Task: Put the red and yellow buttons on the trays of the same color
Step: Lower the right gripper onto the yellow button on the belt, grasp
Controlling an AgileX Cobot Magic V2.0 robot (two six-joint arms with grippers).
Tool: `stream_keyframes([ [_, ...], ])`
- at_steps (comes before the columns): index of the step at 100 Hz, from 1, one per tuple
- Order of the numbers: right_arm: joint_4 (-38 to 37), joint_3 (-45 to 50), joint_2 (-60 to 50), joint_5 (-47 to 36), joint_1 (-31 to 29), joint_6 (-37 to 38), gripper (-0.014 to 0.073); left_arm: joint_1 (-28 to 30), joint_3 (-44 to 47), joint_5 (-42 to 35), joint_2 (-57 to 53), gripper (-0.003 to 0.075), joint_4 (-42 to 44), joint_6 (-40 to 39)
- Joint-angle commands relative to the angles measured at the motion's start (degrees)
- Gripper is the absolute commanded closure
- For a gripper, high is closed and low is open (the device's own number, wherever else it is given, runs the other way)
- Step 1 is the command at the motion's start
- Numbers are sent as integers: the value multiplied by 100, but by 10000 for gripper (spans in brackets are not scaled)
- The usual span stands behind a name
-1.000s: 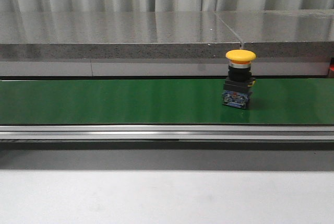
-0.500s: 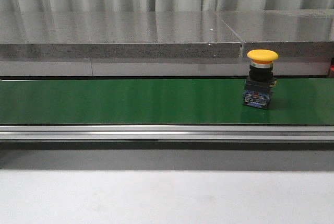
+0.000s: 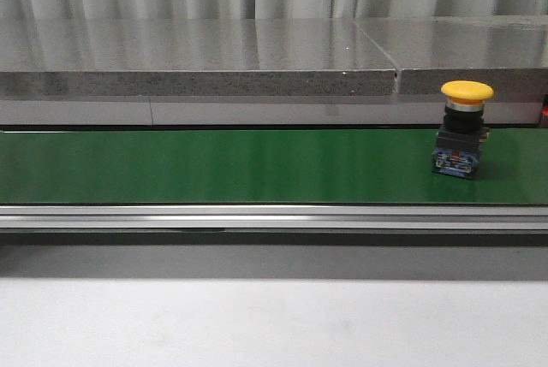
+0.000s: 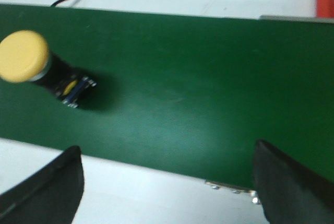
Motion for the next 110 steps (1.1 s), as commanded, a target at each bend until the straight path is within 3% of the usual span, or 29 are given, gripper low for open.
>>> stream_keyframes([
  [1, 117, -52, -123, -308, 274, -190, -52, -33, -162, -400, 48, 739, 2, 1],
  [46, 129, -57, 465, -1147, 1283, -470, -52, -33, -162, -400, 48, 739, 2, 1],
  [87, 123, -941, 1531, -1352, 1352, -470, -47, -33, -162, -400, 48, 739, 2, 1],
  [94, 124, -956, 1645, -1351, 1352, -470, 11, -33, -162, -400, 48, 739, 2, 1],
  [110, 124, -956, 1728, -1214, 1352, -470, 261, -33, -162, -400, 48, 739, 2, 1],
])
